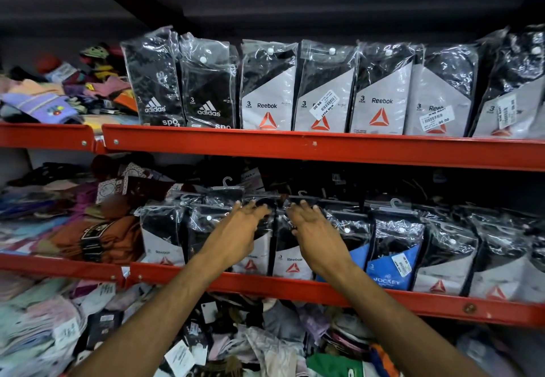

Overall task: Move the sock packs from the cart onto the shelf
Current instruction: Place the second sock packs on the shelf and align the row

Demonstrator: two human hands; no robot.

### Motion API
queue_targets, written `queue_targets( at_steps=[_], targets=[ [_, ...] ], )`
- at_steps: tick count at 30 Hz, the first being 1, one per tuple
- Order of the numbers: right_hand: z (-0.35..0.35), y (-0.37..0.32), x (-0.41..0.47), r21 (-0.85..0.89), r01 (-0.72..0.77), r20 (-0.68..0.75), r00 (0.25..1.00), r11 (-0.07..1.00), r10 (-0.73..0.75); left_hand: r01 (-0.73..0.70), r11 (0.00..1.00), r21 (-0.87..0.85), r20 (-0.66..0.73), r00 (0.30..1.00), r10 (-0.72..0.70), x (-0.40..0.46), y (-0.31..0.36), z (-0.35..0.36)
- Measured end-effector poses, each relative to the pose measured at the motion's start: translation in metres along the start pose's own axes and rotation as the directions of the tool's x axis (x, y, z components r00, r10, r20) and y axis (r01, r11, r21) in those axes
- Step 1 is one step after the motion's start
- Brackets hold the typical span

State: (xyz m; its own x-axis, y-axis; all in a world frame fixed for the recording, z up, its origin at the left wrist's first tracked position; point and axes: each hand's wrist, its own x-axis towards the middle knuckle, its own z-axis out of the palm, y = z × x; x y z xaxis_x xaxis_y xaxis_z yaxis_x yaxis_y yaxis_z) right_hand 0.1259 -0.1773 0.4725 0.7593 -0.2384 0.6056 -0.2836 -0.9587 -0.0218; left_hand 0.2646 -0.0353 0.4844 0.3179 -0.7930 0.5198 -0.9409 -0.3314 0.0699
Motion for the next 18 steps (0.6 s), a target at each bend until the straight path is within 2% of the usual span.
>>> queue_targets(
  at_steps=[3, 5, 8, 10, 14, 18],
  targets=[
    [0.001, 0.004, -0.010, -0.124, 0.002, -0.092, 0.996, 0.992, -0.014, -0.026, 0.998, 0.052, -0.051, 0.998, 0.028, -0.006, 0.013, 0.001],
    [0.007, 0.008, -0.016, -0.150, -0.031, -0.078, 0.997, 0.988, 0.020, -0.048, 0.995, 0.084, -0.045, 0.998, 0.051, -0.008, 0.020, 0.007],
    [0.015, 0.014, -0.019, -0.126, -0.008, -0.028, 1.000, 0.992, 0.005, -0.051, 0.988, 0.148, -0.007, 0.999, 0.053, -0.008, 0.020, 0.021],
    [0.011, 0.018, -0.020, -0.110, 0.013, -0.043, 0.999, 0.994, -0.018, -0.054, 0.982, 0.180, -0.046, 0.997, 0.063, -0.010, 0.018, 0.028],
    [0.004, 0.034, -0.037, -0.087, -0.106, -0.144, 0.985, 0.991, 0.093, -0.041, 0.980, 0.195, -0.085, 0.995, 0.058, -0.014, 0.020, 0.036],
    [0.013, 0.053, -0.050, -0.131, -0.131, -0.087, 0.989, 0.983, 0.120, -0.036, 0.976, 0.217, -0.076, 0.996, 0.054, -0.015, 0.021, 0.040]
  ],
)
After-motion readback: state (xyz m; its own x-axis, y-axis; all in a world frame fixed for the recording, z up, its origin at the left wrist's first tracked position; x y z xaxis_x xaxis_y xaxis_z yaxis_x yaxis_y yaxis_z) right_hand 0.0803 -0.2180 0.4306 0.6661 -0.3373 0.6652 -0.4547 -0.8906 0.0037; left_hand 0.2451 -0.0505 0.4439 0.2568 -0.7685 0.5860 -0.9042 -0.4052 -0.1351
